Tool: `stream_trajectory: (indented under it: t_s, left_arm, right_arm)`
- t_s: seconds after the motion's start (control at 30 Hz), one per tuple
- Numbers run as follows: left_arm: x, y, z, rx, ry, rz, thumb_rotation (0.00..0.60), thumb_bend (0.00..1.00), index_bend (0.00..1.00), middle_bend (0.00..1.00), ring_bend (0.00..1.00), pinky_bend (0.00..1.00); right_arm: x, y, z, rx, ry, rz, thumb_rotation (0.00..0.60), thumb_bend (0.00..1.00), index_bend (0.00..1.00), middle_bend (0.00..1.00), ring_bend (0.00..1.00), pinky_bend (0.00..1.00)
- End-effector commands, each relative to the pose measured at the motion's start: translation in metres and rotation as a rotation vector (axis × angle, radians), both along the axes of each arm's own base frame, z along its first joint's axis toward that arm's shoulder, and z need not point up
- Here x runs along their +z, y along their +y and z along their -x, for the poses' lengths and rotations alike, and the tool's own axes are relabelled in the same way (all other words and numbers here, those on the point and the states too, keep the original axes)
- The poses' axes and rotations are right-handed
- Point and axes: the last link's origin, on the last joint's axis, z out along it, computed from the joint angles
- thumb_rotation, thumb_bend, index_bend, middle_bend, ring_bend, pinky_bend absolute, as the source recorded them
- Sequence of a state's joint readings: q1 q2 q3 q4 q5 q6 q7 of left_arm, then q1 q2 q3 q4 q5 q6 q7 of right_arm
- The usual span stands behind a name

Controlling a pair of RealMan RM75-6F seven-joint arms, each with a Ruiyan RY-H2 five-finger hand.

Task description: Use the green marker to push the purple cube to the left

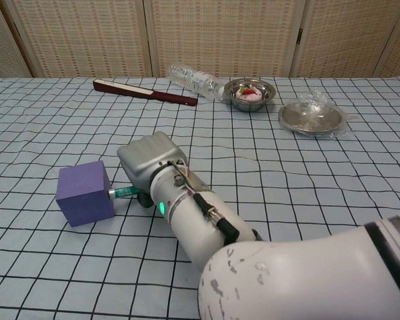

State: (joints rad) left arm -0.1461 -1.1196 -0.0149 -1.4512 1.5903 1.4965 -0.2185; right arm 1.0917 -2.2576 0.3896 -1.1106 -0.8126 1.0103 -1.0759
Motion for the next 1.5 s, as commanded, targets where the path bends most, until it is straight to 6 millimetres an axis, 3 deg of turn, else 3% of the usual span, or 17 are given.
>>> stream_trajectory:
  t_s: [0.03, 0.33, 0.57, 0.77, 1.0, 1.13, 1.23, 1.33, 1.5]
  left_arm:
    - [0.000, 0.000, 0.000, -0.002, -0.003, 0.001, 0.600, 0.47, 0.00, 0.00, 0.00, 0.06]
    - [0.002, 0.000, 0.001, 0.000, -0.009, -0.002, 0.600, 0.47, 0.00, 0.00, 0.00, 0.06]
    - [0.002, -0.002, 0.001, -0.003, -0.004, -0.001, 0.600, 0.47, 0.00, 0.00, 0.00, 0.06]
    - [0.002, -0.005, -0.002, -0.014, 0.005, -0.008, 0.600, 0.47, 0.00, 0.00, 0.00, 0.06]
    - [-0.003, -0.005, -0.003, -0.014, 0.028, 0.001, 0.600, 0.47, 0.00, 0.00, 0.00, 0.06]
    - [-0.005, -0.003, -0.003, -0.008, 0.040, 0.000, 0.600, 0.47, 0.00, 0.00, 0.00, 0.06]
    - [-0.008, -0.002, -0.003, -0.003, 0.049, 0.002, 0.600, 0.47, 0.00, 0.00, 0.00, 0.07]
    - [-0.011, 0.000, -0.003, 0.003, 0.058, 0.007, 0.600, 0.47, 0.00, 0.00, 0.00, 0.07]
    - [-0.014, 0.002, -0.003, 0.008, 0.069, 0.010, 0.600, 0.47, 0.00, 0.00, 0.00, 0.07]
  right_arm:
    - [-0.005, 0.001, -0.012, 0.013, -0.037, -0.024, 0.600, 0.47, 0.93, 0.85, 0.60, 0.41]
    - [-0.010, 0.001, -0.022, 0.032, -0.066, -0.029, 0.600, 0.47, 0.93, 0.85, 0.60, 0.41]
    - [-0.002, 0.000, 0.003, 0.035, 0.021, 0.061, 0.600, 0.47, 0.93, 0.85, 0.60, 0.41]
    - [0.051, 0.001, 0.057, 0.037, 0.069, 0.148, 0.600, 0.47, 0.92, 0.85, 0.60, 0.41]
    - [0.135, 0.017, 0.154, -0.048, 0.170, 0.222, 0.600, 0.47, 0.88, 0.85, 0.59, 0.41]
    - [0.158, 0.033, 0.205, -0.114, 0.220, 0.226, 0.600, 0.47, 0.79, 0.84, 0.54, 0.41]
    - [0.164, 0.043, 0.238, -0.178, 0.227, 0.196, 0.600, 0.46, 0.67, 0.74, 0.47, 0.38]
    - [0.163, 0.048, 0.260, -0.231, 0.223, 0.145, 0.600, 0.46, 0.46, 0.54, 0.33, 0.33]
    - [0.159, 0.050, 0.276, -0.263, 0.181, 0.096, 0.600, 0.37, 0.09, 0.23, 0.14, 0.23]
